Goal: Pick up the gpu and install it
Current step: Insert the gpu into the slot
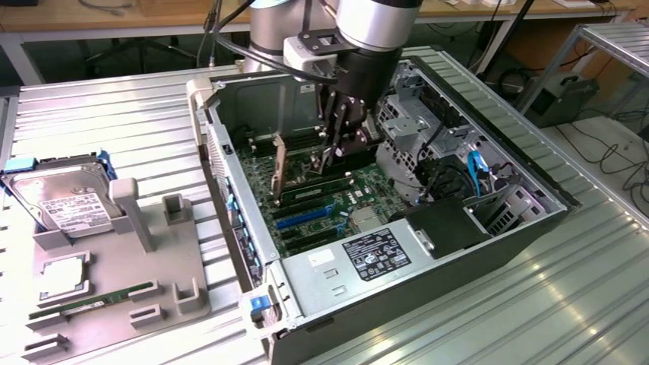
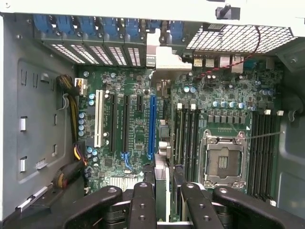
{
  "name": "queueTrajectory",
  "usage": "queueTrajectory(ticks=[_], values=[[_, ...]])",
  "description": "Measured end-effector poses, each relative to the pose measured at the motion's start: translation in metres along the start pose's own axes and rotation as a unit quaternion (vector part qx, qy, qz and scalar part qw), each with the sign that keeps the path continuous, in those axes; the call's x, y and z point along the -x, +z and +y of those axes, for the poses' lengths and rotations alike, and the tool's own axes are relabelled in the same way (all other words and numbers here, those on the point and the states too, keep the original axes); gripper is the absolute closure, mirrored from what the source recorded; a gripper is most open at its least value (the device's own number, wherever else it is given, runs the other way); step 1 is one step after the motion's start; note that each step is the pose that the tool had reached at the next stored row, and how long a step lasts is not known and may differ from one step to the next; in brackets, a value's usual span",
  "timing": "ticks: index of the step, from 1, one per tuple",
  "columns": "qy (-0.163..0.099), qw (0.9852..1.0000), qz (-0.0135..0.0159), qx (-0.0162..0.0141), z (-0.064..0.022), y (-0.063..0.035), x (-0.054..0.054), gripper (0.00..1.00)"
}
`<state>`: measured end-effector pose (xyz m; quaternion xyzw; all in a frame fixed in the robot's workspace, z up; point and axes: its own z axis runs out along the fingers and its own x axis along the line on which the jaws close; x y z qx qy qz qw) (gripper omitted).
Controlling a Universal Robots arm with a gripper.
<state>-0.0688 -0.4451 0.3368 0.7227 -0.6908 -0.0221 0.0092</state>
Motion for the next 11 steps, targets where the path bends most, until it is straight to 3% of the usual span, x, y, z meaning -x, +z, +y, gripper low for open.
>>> queueTrajectory(ticks=[11], values=[[0.000, 1.0000, -0.0001, 0.0000, 0.0056, 0.0084, -0.0022, 0.74]])
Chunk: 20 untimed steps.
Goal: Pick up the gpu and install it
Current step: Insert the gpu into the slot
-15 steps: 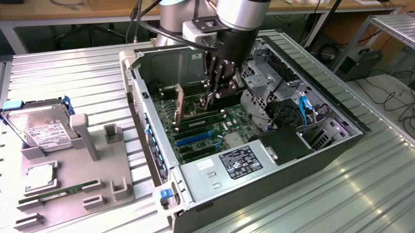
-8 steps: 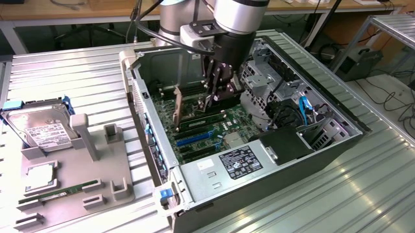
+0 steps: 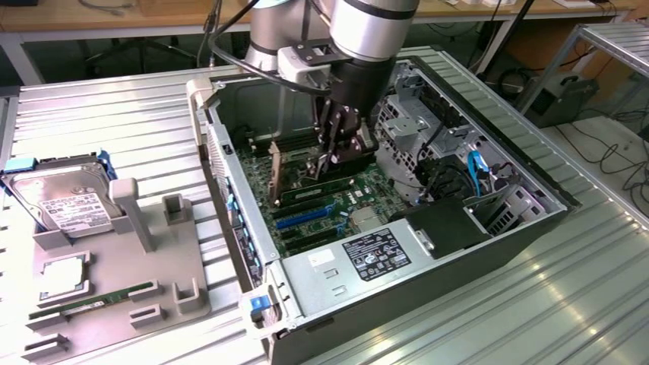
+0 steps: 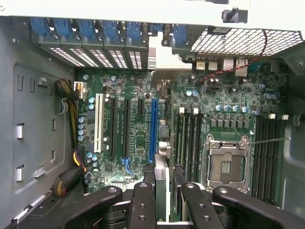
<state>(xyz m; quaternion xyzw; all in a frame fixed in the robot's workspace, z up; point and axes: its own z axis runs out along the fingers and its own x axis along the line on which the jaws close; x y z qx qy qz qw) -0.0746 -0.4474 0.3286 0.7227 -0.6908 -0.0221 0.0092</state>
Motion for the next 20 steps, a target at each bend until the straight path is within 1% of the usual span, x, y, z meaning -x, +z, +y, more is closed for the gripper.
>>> queueTrajectory(ticks=[8, 20], values=[[0.000, 1.0000, 0.0000, 0.0000, 0.0033, 0.0073, -0.001, 0.74], [0.000, 1.0000, 0.0000, 0.0000, 0.0064, 0.0131, -0.001, 0.74]])
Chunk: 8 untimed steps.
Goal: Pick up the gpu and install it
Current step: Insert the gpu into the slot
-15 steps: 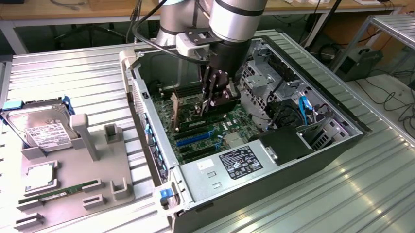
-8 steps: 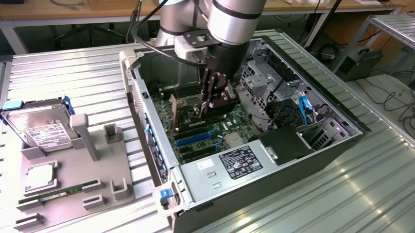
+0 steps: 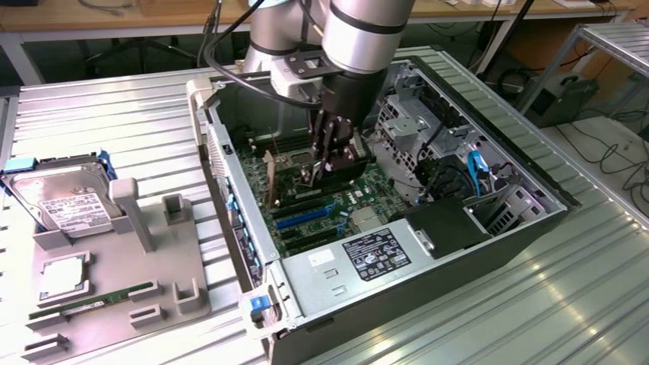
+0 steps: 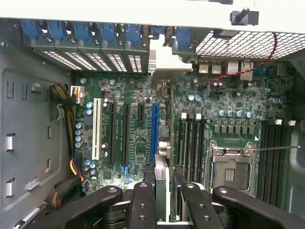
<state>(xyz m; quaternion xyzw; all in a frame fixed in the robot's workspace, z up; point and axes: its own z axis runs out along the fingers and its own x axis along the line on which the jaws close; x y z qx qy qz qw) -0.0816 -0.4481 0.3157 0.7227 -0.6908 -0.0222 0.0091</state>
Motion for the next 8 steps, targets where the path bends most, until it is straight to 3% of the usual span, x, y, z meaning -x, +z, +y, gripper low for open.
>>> queueTrajectory(ticks=[8], values=[[0.000, 1.0000, 0.0000, 0.0000, 0.0016, 0.0036, 0.0000, 0.74]])
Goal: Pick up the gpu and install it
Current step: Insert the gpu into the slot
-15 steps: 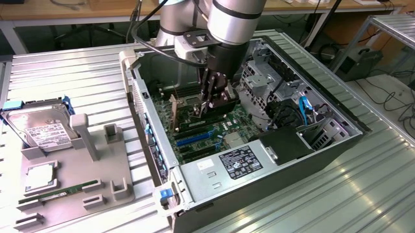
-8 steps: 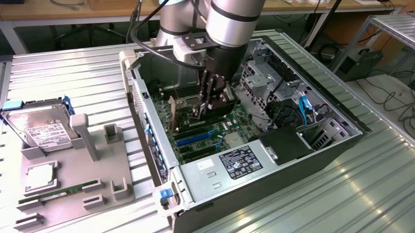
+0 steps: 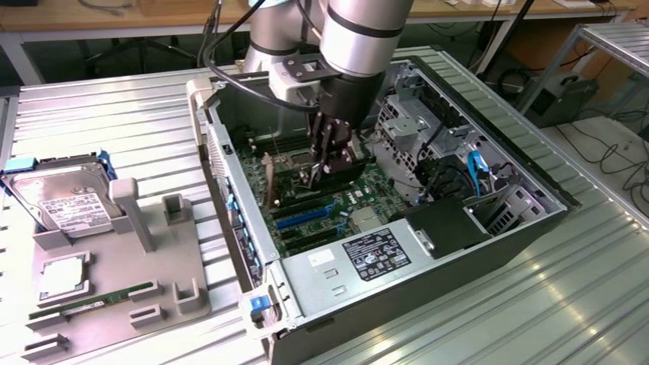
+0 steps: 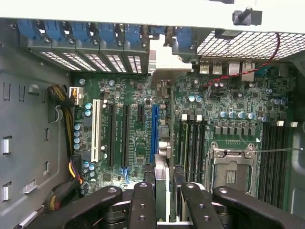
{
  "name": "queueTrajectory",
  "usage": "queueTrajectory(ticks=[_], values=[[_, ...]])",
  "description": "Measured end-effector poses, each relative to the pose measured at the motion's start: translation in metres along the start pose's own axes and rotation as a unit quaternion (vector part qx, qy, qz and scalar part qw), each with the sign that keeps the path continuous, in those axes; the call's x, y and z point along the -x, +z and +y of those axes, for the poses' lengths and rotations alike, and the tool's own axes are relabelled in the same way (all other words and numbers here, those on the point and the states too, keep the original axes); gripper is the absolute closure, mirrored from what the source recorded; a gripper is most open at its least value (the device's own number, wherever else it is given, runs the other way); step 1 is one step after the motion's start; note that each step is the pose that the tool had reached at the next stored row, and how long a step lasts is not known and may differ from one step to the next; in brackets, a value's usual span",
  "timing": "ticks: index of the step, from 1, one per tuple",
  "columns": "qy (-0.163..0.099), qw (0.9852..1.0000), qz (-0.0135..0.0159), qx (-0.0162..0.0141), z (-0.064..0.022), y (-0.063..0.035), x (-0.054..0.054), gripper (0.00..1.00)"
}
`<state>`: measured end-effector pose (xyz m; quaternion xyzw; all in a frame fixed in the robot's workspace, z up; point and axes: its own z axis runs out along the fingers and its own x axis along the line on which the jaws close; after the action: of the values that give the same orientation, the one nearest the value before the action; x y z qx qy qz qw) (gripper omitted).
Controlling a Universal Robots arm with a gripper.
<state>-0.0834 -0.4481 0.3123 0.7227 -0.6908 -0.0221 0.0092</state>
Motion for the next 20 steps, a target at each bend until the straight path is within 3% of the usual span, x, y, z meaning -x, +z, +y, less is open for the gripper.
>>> queueTrajectory(ticks=[11, 20], values=[[0.000, 1.0000, 0.0000, 0.0000, 0.0101, 0.0109, -0.001, 0.74], [0.000, 1.0000, 0.0000, 0.0000, 0.0125, 0.0189, -0.002, 0.74]])
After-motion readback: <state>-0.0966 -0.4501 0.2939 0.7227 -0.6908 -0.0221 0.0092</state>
